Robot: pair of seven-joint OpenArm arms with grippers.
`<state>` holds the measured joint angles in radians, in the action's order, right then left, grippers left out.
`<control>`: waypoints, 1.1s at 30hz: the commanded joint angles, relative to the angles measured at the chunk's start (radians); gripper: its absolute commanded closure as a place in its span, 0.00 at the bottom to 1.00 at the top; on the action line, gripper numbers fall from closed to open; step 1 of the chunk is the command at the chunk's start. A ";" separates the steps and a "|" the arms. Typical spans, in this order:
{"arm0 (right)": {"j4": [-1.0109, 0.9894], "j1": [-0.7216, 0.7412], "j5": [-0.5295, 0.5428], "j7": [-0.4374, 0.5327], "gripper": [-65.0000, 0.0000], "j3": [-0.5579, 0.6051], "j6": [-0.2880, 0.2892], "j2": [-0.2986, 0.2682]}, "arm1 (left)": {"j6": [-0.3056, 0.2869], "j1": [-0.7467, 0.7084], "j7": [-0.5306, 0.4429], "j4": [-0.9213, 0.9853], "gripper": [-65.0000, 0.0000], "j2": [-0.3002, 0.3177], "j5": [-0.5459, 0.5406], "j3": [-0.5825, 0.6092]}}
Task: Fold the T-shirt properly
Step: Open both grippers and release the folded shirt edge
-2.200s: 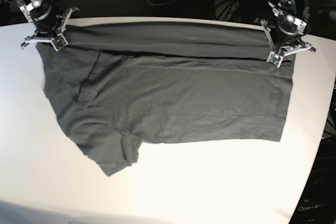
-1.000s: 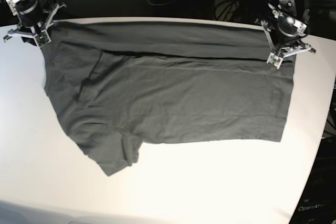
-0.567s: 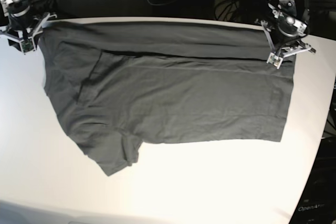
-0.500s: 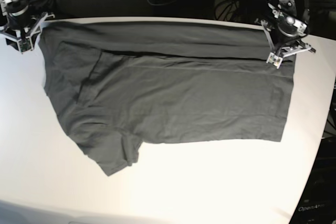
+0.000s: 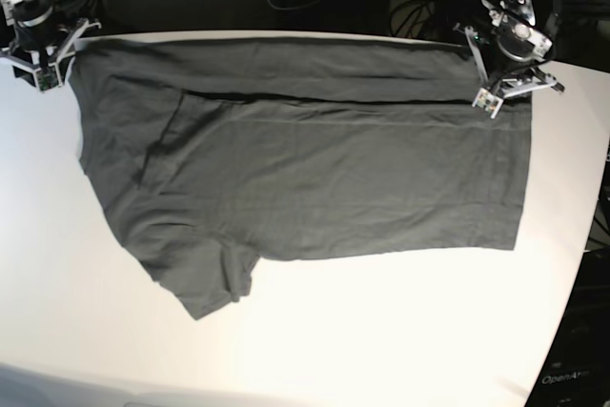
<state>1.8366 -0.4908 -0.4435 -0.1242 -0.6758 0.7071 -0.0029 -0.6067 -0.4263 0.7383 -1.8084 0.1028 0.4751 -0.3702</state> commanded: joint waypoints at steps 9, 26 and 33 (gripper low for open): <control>0.010 -0.003 0.007 0.018 0.73 -0.002 -0.009 -0.010 | -0.003 0.030 -0.006 -0.026 0.87 0.013 -0.003 -0.043; 0.074 0.045 0.010 0.016 0.73 -0.006 -0.009 0.025 | -0.003 0.040 -0.004 -0.107 0.87 0.005 0.064 -0.043; 0.071 0.076 0.008 0.008 0.73 -0.017 -0.009 0.039 | -0.003 0.040 -0.004 -0.110 0.87 0.005 0.064 -0.043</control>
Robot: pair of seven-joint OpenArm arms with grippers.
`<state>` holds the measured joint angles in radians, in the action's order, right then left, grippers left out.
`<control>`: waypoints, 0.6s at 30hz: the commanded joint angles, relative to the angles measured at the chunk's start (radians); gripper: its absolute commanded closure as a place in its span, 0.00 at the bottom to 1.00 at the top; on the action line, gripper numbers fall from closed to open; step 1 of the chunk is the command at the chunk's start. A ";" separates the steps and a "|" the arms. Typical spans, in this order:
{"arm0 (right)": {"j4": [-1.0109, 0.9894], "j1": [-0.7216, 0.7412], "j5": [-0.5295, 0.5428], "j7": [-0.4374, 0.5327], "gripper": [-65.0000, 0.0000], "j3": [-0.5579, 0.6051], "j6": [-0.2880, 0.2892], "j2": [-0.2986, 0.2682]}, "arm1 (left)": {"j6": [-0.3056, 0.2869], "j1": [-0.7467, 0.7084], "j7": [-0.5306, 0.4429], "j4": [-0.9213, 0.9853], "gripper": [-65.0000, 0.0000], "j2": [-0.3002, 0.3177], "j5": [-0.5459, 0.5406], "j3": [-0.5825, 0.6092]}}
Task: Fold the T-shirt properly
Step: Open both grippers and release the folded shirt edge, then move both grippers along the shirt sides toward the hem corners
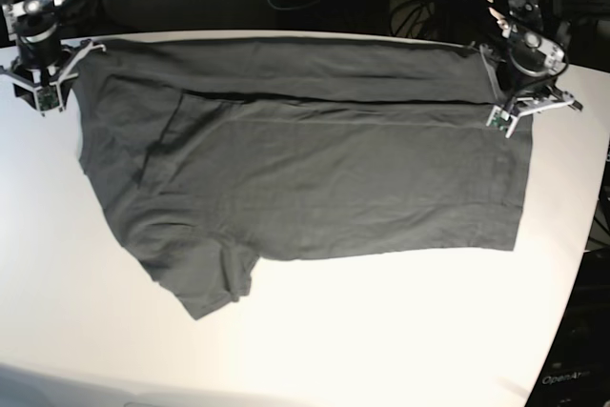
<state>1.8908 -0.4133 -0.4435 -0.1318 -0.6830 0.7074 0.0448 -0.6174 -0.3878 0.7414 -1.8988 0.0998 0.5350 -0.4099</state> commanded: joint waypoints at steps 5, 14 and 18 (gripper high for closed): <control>0.016 -0.002 0.008 0.016 0.73 -0.008 -0.009 -0.012 | 0.008 0.003 -0.007 -0.023 0.87 0.008 0.004 -0.004; 0.016 0.006 0.008 0.016 0.73 -0.004 -0.009 -0.013 | 0.008 0.023 0.050 -0.077 0.87 0.016 0.001 -0.004; 0.014 0.040 0.007 0.016 0.73 -0.002 -0.009 -0.016 | 0.006 0.094 0.100 -0.072 0.87 0.035 0.003 -0.004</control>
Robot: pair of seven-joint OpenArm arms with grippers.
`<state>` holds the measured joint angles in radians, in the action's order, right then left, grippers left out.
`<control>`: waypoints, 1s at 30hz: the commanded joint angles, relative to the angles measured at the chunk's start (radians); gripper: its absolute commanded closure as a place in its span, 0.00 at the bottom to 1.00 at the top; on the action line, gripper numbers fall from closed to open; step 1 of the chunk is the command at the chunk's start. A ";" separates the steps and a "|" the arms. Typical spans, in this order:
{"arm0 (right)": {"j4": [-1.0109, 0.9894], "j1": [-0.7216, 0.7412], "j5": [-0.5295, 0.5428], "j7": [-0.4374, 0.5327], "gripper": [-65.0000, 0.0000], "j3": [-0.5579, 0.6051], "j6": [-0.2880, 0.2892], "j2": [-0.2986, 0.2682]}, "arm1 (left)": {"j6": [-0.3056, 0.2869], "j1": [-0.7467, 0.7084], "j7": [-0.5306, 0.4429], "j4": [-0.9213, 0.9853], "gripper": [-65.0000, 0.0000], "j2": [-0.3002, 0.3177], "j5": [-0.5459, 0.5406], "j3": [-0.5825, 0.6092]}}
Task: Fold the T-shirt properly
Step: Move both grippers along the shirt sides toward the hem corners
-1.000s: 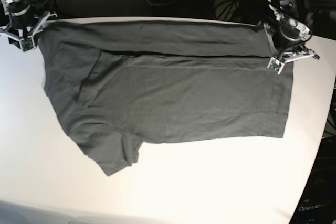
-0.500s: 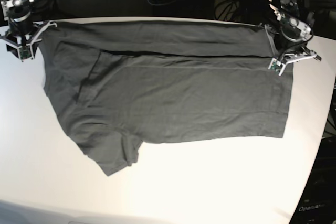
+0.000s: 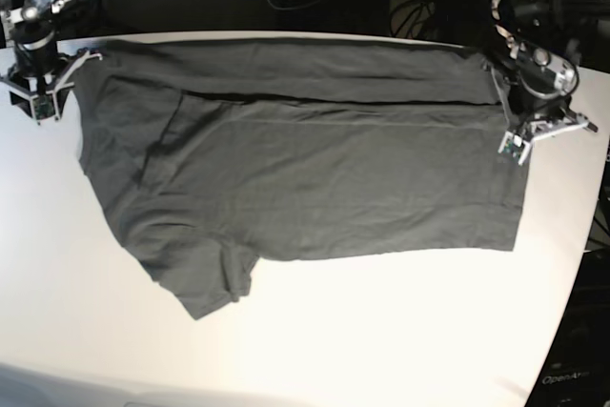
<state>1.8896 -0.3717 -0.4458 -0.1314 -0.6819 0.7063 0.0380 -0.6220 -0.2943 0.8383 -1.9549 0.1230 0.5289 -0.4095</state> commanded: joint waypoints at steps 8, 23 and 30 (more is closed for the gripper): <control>-0.002 0.162 -0.109 0.016 0.72 -0.003 -0.008 0.010 | 0.009 0.132 0.048 0.018 0.87 0.024 0.004 0.002; -0.186 0.385 -0.322 0.016 0.72 0.098 -0.008 0.040 | -0.076 0.462 0.037 0.276 0.87 0.025 0.010 -0.004; -0.198 0.422 -0.324 0.016 0.72 0.103 -0.008 0.044 | -0.076 0.582 0.037 0.460 0.86 0.048 0.010 -0.004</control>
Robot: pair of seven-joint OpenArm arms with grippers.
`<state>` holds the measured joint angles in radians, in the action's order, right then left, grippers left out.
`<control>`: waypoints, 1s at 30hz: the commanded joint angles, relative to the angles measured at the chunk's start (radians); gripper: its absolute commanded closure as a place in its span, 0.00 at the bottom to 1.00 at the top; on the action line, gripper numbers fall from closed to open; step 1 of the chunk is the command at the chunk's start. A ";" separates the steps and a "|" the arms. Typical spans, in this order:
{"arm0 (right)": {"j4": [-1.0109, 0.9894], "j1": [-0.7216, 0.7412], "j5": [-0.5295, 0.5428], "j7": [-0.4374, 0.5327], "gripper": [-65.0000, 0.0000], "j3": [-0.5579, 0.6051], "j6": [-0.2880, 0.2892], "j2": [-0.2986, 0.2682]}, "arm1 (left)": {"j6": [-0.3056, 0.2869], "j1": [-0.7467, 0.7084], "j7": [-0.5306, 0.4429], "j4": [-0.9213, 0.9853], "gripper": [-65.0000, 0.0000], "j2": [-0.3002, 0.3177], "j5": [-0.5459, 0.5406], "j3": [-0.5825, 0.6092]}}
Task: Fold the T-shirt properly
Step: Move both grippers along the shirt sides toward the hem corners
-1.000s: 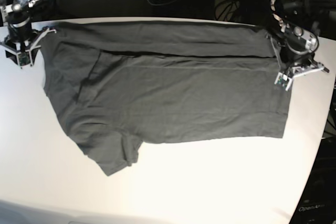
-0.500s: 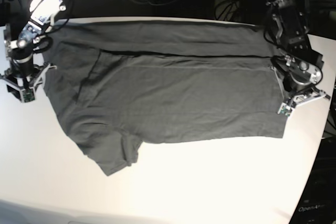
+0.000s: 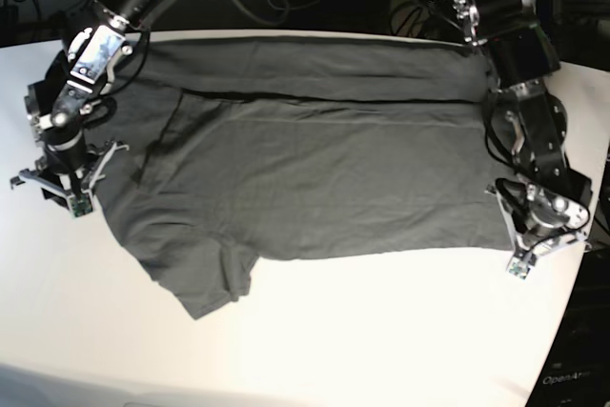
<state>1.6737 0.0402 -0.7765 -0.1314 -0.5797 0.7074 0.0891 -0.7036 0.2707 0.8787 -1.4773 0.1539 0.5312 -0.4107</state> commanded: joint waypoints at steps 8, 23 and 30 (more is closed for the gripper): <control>0.016 0.005 0.007 0.016 0.72 0.000 -0.009 -0.007 | 0.005 0.081 -0.060 0.108 0.75 0.020 0.004 -0.106; 0.016 -0.013 0.007 0.016 0.72 0.000 -0.009 -0.007 | 0.005 0.103 -0.109 0.128 0.09 0.017 0.000 -0.124; 0.018 -0.023 0.007 0.016 0.72 0.000 -0.009 -0.005 | 0.005 0.207 -0.152 0.292 0.09 0.028 0.000 -0.124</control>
<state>1.6726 0.0105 -0.7788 -0.1329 -0.5800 0.7067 0.0914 -0.7036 0.4511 0.7277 -1.1721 0.1692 0.5335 -0.5346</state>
